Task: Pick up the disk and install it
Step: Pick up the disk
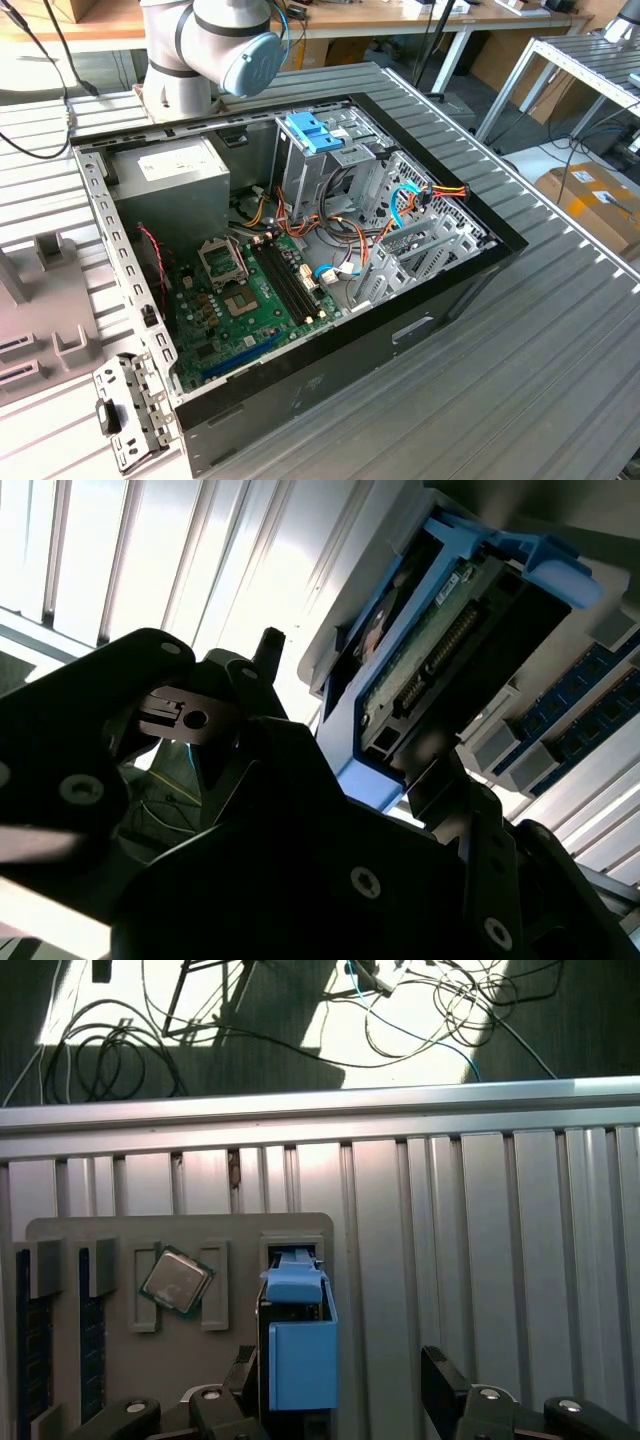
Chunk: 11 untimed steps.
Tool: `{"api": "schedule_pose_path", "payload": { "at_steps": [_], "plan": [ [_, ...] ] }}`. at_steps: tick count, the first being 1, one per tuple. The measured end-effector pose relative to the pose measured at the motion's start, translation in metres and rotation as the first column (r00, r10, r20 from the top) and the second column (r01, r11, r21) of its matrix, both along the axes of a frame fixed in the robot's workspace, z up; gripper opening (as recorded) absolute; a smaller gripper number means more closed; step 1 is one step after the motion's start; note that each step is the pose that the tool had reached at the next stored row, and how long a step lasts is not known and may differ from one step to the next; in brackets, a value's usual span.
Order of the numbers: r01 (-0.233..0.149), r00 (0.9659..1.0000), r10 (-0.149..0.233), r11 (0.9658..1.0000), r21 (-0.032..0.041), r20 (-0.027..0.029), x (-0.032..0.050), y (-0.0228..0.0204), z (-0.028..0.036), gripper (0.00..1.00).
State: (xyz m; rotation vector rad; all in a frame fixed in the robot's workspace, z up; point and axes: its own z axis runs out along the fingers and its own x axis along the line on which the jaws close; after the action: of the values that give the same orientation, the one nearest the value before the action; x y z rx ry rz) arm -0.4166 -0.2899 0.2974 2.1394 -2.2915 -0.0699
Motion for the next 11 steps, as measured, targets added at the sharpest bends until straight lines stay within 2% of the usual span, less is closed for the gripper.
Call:
{"api": "schedule_pose_path", "payload": {
  "at_steps": [11],
  "plan": [
    [0.0, 1.0, 0.0, 1.0, 0.0, 0.0, 0.0, 0.0011, -0.0031, 0.74]
  ]
}}
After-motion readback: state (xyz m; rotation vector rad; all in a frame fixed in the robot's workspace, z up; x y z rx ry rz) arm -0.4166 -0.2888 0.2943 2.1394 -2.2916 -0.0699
